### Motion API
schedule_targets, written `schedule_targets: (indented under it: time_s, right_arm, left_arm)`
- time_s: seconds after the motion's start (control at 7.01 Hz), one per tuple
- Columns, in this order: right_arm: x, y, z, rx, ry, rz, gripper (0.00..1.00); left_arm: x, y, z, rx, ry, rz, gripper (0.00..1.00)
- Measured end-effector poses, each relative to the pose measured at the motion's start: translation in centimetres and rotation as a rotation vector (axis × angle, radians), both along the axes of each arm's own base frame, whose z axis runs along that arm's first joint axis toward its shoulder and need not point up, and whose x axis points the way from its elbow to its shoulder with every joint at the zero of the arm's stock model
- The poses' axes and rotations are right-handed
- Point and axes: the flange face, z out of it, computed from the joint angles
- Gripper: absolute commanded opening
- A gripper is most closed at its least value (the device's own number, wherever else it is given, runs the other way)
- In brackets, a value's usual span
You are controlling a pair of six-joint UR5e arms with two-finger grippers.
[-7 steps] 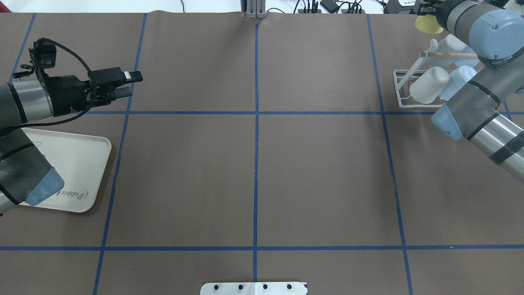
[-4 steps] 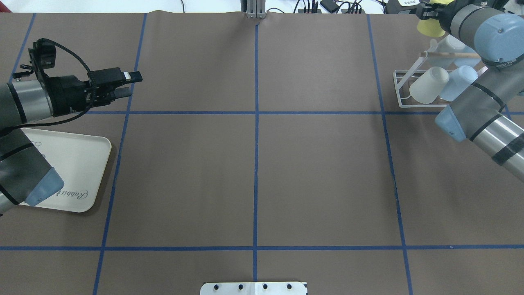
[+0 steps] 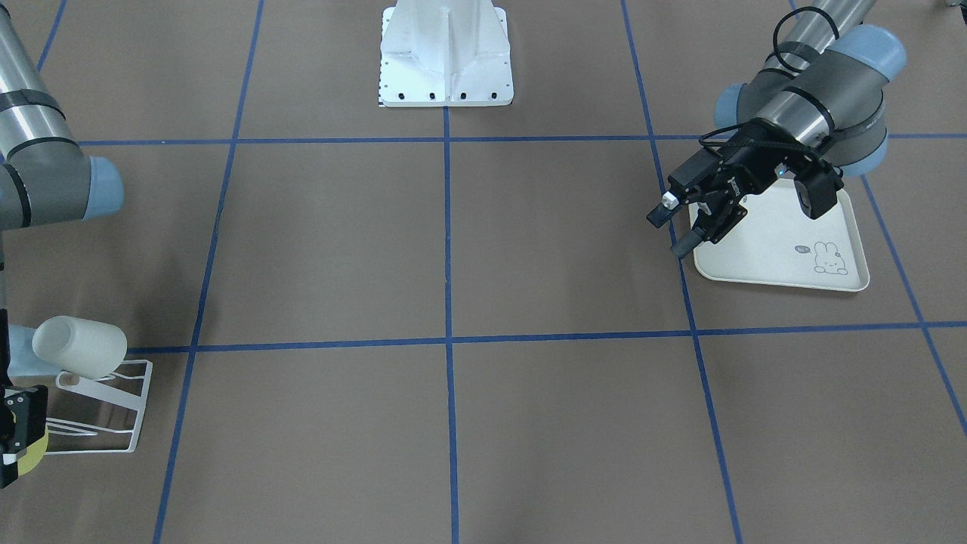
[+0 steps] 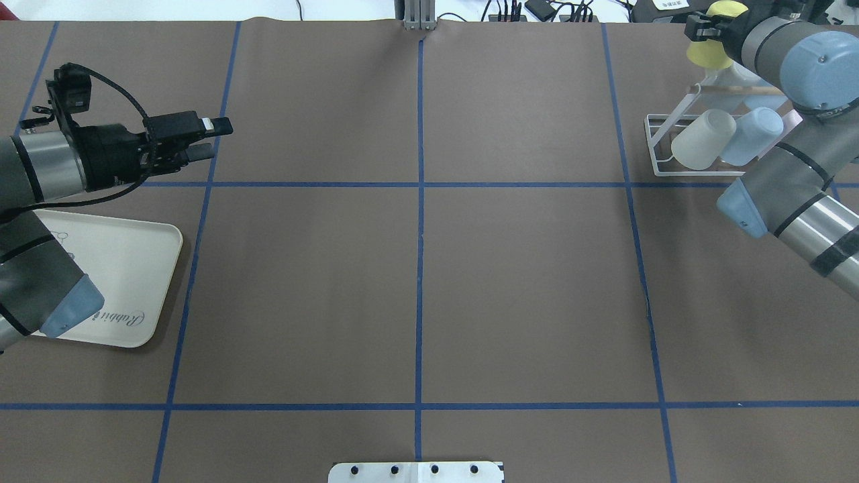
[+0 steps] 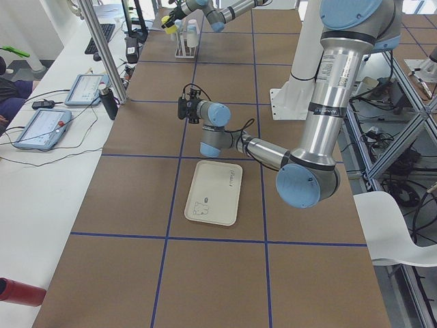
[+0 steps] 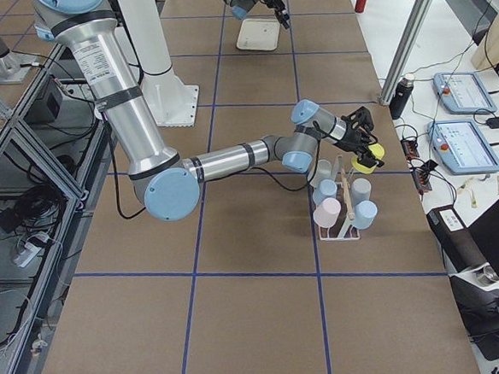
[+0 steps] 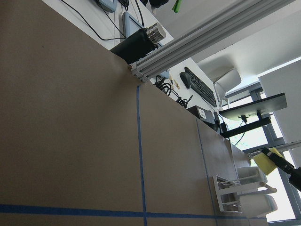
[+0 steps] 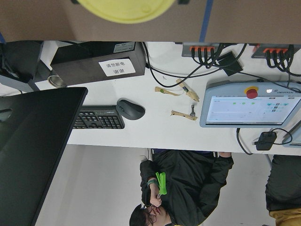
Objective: Transfer IKEA cup to right arm and place on rack
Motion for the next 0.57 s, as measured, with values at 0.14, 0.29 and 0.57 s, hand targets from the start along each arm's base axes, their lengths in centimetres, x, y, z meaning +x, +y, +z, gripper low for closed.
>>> schedule_targets:
  time_s: [0.14, 0.29, 0.57]
  right_arm:
    - [-0.3, 0.2, 0.2, -0.002, 0.001, -0.005, 0.00]
    - [-0.6, 0.4, 0.4, -0.005, 0.003, -0.010, 0.00]
    - [-0.6, 1.3, 1.3, -0.012, 0.004, -0.023, 0.00]
  left_arm:
    - [0.0, 0.0, 0.0, 0.000, 0.000, 0.000, 0.99]
    - [0.0, 0.0, 0.0, 0.000, 0.000, 0.000, 0.99]
    - [0.0, 0.0, 0.0, 0.000, 0.000, 0.000, 0.99]
